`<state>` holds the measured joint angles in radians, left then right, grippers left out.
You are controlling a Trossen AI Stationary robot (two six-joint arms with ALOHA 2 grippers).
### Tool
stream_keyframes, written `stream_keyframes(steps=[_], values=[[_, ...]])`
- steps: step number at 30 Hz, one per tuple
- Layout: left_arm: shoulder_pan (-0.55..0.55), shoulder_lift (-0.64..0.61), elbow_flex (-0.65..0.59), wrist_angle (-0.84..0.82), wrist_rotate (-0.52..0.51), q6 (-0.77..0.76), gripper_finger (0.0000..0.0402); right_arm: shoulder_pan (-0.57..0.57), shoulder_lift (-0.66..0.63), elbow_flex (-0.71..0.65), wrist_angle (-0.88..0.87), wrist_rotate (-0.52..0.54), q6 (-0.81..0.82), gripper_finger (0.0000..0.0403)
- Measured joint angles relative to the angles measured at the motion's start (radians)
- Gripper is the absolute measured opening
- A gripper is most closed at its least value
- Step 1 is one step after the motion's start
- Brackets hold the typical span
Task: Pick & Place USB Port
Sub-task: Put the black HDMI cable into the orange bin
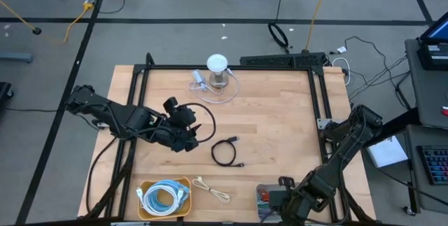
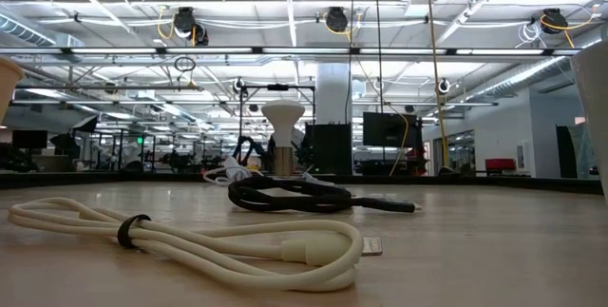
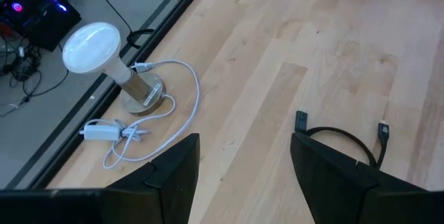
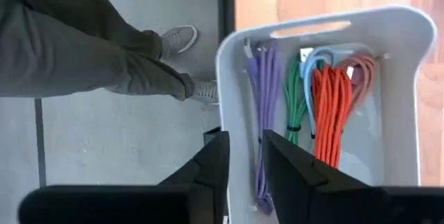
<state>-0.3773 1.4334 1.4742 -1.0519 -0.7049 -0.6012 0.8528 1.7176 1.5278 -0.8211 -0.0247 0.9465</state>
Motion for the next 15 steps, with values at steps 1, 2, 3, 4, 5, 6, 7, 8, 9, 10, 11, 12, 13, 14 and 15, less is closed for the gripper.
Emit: stream_keyframes(steps=[1, 2, 3, 4, 5, 6, 7, 8, 9, 10, 11, 12, 13, 14, 15], values=[[-0.003, 0.000, 0.000, 0.000, -0.001, -0.002, 0.0230, -0.001, 0.000, -0.003, -0.010, 0.006, 0.010, 0.0084], [-0.005, 0.000, 0.000, 0.000, -0.001, -0.002, 0.0230, -0.001, 0.000, -0.004, -0.032, 0.022, 0.021, 0.0086], [-0.006, 0.000, 0.000, 0.000, -0.001, -0.002, 0.0230, -0.001, 0.000, -0.005, -0.056, 0.039, 0.027, 0.0087], [-0.009, 0.000, 0.000, 0.000, -0.001, -0.003, 0.0230, -0.005, 0.000, -0.005, -0.076, 0.064, 0.026, 0.0088], [-0.012, 0.000, 0.000, 0.000, -0.002, -0.004, 0.0230, -0.013, 0.000, -0.005, -0.093, 0.090, 0.018, 0.0088], [-0.012, 0.000, 0.000, 0.000, -0.002, -0.004, 0.0230, -0.024, 0.000, -0.005, -0.107, 0.116, 0.002, 0.0088], [-0.013, 0.000, 0.000, 0.001, -0.002, -0.004, 0.0230, -0.039, 0.000, -0.005, -0.119, 0.148, -0.021, 0.0088], [-0.013, 0.000, 0.000, 0.001, -0.002, -0.005, 0.0230, -0.061, 0.000, -0.005, -0.126, 0.179, -0.045, 0.0088], [-0.013, 0.000, 0.000, 0.001, -0.002, -0.006, 0.0230, -0.086, 0.000, -0.005, -0.128, 0.211, -0.077, 0.0088], [-0.013, 0.000, 0.000, 0.002, -0.002, -0.006, 0.0230, -0.113, 0.000, -0.005, -0.123, 0.239, -0.116, 0.0088], [-0.013, 0.000, 0.000, 0.002, -0.002, -0.006, 0.0230, -0.144, 0.000, -0.005, -0.115, 0.257, -0.158, 0.0088], [-0.012, 0.000, 0.000, 0.002, -0.002, -0.006, 0.0230, -0.175, 0.000, -0.005, -0.106, 0.265, -0.205, 0.0088], [-0.012, 0.000, 0.000, 0.002, -0.002, -0.009, 0.0230, -0.207, 0.000, -0.005, -0.104, 0.266, -0.243, 0.0089], [-0.012, 0.000, 0.000, 0.002, -0.002, -0.011, 0.0230, -0.244, 0.000, -0.005, -0.107, 0.274, -0.268, 0.0089], [-0.012, 0.000, 0.000, 0.002, 0.005, -0.015, 0.0230, -0.277, 0.000, -0.007, -0.110, 0.284, -0.290, 0.0089]])
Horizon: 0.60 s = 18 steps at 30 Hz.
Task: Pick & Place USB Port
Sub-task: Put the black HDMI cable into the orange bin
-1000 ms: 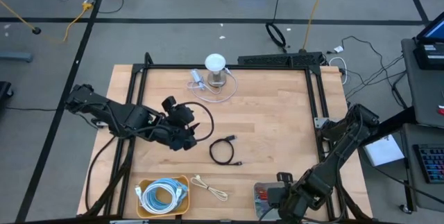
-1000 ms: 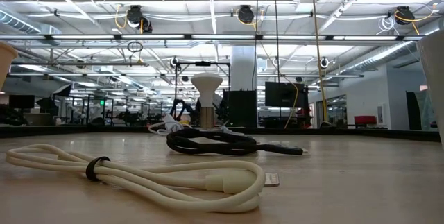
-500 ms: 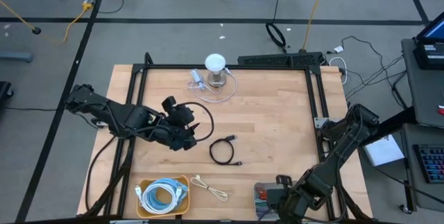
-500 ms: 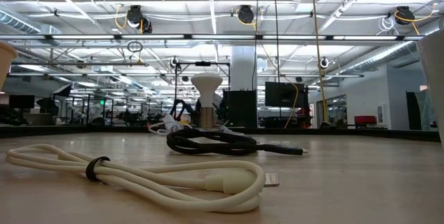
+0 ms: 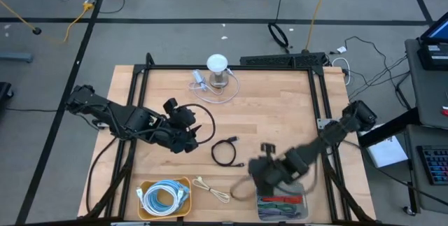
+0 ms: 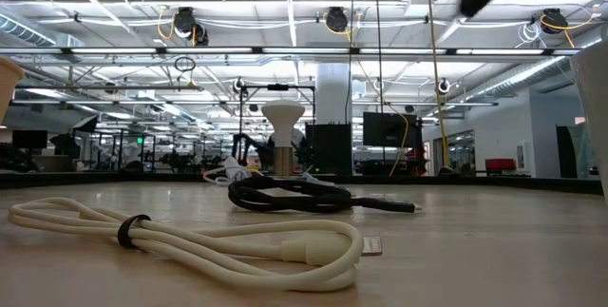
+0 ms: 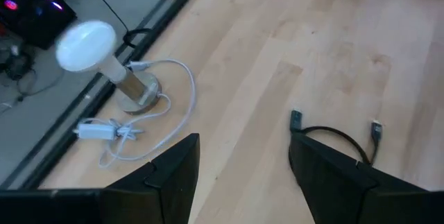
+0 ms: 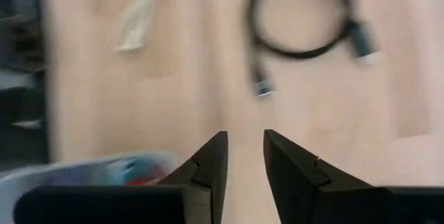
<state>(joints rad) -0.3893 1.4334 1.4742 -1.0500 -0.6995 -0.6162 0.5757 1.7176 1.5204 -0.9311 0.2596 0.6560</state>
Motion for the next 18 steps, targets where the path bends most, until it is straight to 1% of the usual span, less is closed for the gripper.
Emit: stream_keyframes(steps=[3, 5, 6, 8, 11, 15, 16, 18], values=[[0.009, 0.000, 0.000, -0.012, 0.079, -0.053, 0.0230, -0.116, 0.000, -0.014, 0.009, 0.002, -0.088, 0.0089], [0.018, 0.005, 0.000, -0.044, 0.133, -0.113, 0.0230, -0.188, 0.000, -0.025, 0.061, -0.004, -0.132, 0.0089], [0.020, 0.013, 0.000, -0.062, 0.144, -0.139, 0.0230, -0.218, 0.000, -0.032, 0.112, -0.022, -0.160, 0.0089], [0.014, 0.029, 0.000, -0.115, 0.144, -0.190, 0.0230, -0.265, 0.000, -0.053, 0.225, -0.095, -0.221, 0.0089], [-0.008, 0.040, 0.000, -0.179, 0.145, -0.243, 0.0230, -0.301, 0.000, -0.089, 0.289, -0.187, -0.295, 0.0089], [-0.036, 0.058, 0.000, -0.198, 0.153, -0.284, 0.0230, -0.321, -0.008, -0.138, 0.250, -0.335, -0.325, 0.0089], [-0.046, 0.058, -0.001, -0.195, 0.154, -0.289, 0.0230, -0.320, -0.019, -0.153, 0.221, -0.357, -0.327, 0.0089], [-0.054, 0.069, 0.002, -0.186, 0.191, -0.292, 0.0230, -0.313, -0.042, -0.188, 0.175, -0.359, -0.309, 0.0089]])
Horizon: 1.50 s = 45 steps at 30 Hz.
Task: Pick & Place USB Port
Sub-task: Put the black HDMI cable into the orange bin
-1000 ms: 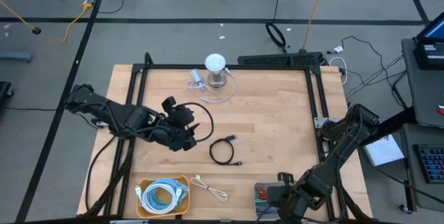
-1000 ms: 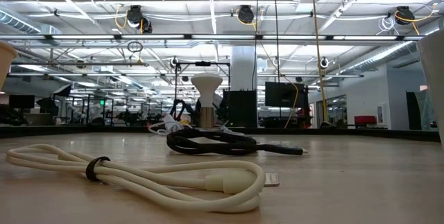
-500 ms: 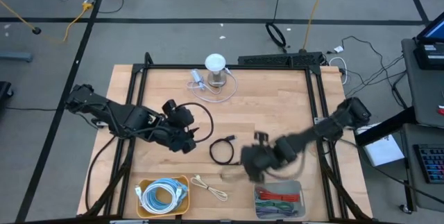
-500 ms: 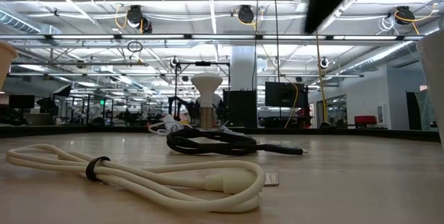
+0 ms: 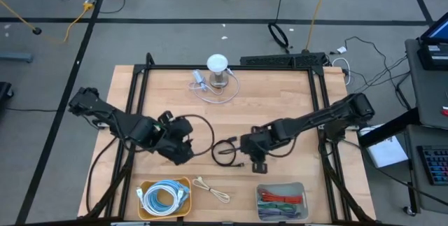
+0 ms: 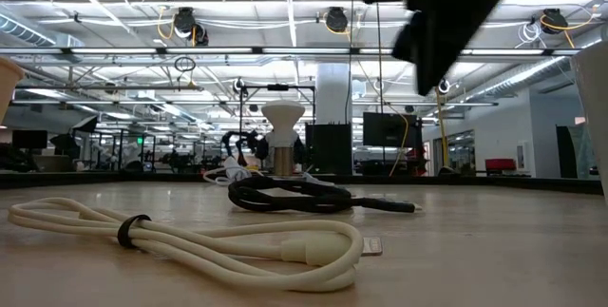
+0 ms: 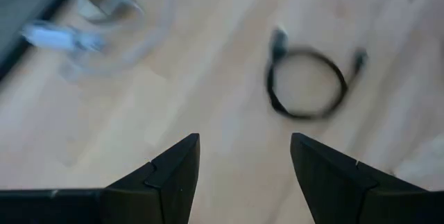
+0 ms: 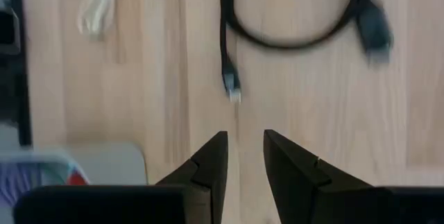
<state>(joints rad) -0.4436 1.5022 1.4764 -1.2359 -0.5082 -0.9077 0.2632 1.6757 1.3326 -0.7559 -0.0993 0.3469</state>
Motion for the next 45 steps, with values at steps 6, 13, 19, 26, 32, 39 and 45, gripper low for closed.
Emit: stream_keyframes(steps=[6, 13, 19, 26, 32, 39, 45], values=[[-0.072, 0.009, -0.095, 0.110, 0.073, 0.134, 0.0230, -0.038, -0.099, -0.141, 0.002, 0.326, 0.081, 0.0089], [-0.023, 0.003, -0.417, 0.316, 0.151, 0.002, 0.0230, -0.207, -0.246, -0.253, 0.333, 0.408, 0.421, 0.0089], [0.054, 0.005, -0.670, 0.861, 0.315, -0.125, 0.0230, -0.216, -0.354, -0.300, 0.643, 0.307, 0.434, 0.0089], [0.176, 0.004, -0.687, 1.029, 0.330, -0.125, 0.0230, -0.087, -0.439, -0.301, 0.693, 0.348, 0.443, 0.0089], [0.320, 0.037, -0.686, 1.062, 0.486, -0.067, 0.0230, 0.072, -0.443, -0.301, 0.748, 0.534, 0.456, 0.0089], [0.425, 0.050, -0.686, 1.086, 0.608, -0.055, 0.0230, 0.170, -0.434, -0.301, 0.753, 0.747, 0.457, 0.0089], [0.464, 0.078, -0.685, 1.111, 0.730, -0.029, 0.0230, 0.178, -0.427, -0.301, 0.758, 0.810, 0.428, 0.0089]])
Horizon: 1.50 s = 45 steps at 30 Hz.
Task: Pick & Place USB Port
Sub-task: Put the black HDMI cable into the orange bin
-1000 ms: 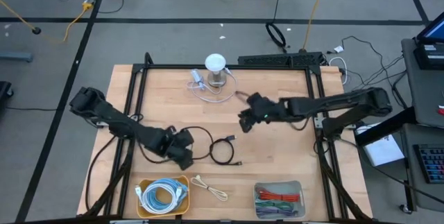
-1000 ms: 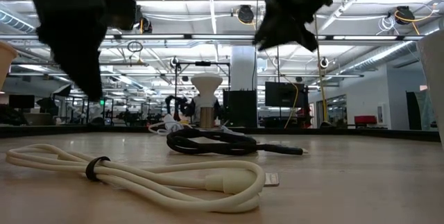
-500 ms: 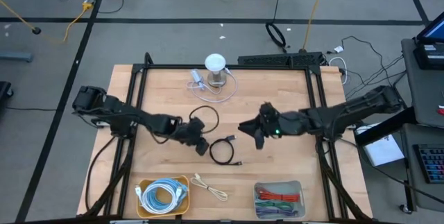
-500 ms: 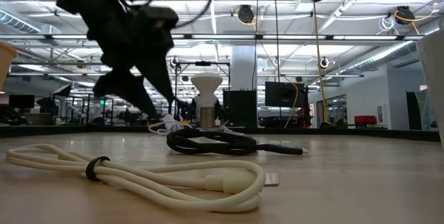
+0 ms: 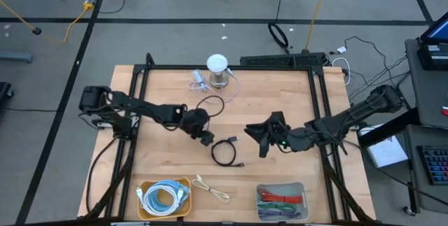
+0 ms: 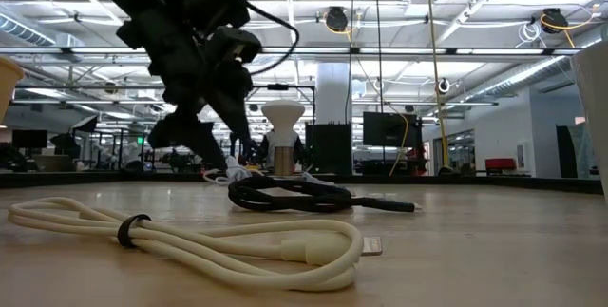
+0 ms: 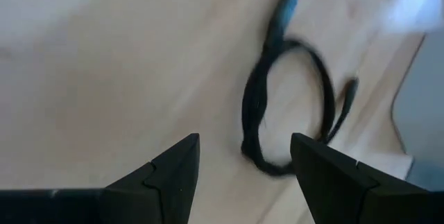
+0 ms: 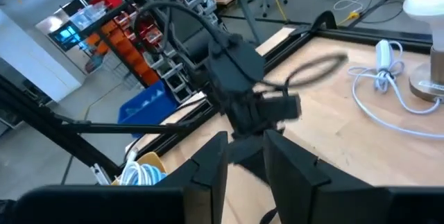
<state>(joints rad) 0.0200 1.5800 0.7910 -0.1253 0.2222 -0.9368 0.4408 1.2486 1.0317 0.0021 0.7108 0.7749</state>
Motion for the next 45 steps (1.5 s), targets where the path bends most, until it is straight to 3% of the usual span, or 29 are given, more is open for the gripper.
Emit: stream_keyframes(steps=[3, 9, 20, 29, 32, 36, 40, 45], values=[[-0.011, 0.040, 0.009, 0.016, 0.052, -0.007, 0.0230, 0.000, 0.018, 0.000, 0.001, 0.000, -0.005, 0.0089], [-0.055, 0.146, 0.110, 0.007, 0.053, 0.048, 0.0230, 0.000, 0.069, 0.000, 0.041, -0.007, 0.003, 0.0089], [-0.091, 0.373, 0.399, -0.233, 0.029, 0.217, 0.0230, 0.001, 0.080, 0.000, 0.109, -0.009, -0.020, 0.0089], [-0.096, 0.397, 0.414, -0.281, -0.031, 0.214, 0.0224, 0.021, 0.080, 0.000, 0.130, -0.007, -0.031, 0.0089], [-0.093, 0.399, 0.413, -0.283, -0.035, 0.192, 0.0171, 0.022, 0.079, 0.000, 0.142, -0.006, -0.037, 0.0089], [-0.091, 0.400, 0.411, -0.285, -0.041, 0.202, 0.0031, 0.022, 0.079, 0.000, 0.146, -0.006, -0.043, 0.0089], [-0.094, 0.369, 0.408, -0.285, -0.097, 0.151, 0.0017, 0.022, 0.079, 0.000, 0.149, -0.006, -0.041, 0.0089], [-0.082, 0.210, 0.406, -0.316, -0.325, 0.111, 0.0013, 0.022, 0.079, 0.000, 0.152, -0.005, -0.038, 0.0089]])
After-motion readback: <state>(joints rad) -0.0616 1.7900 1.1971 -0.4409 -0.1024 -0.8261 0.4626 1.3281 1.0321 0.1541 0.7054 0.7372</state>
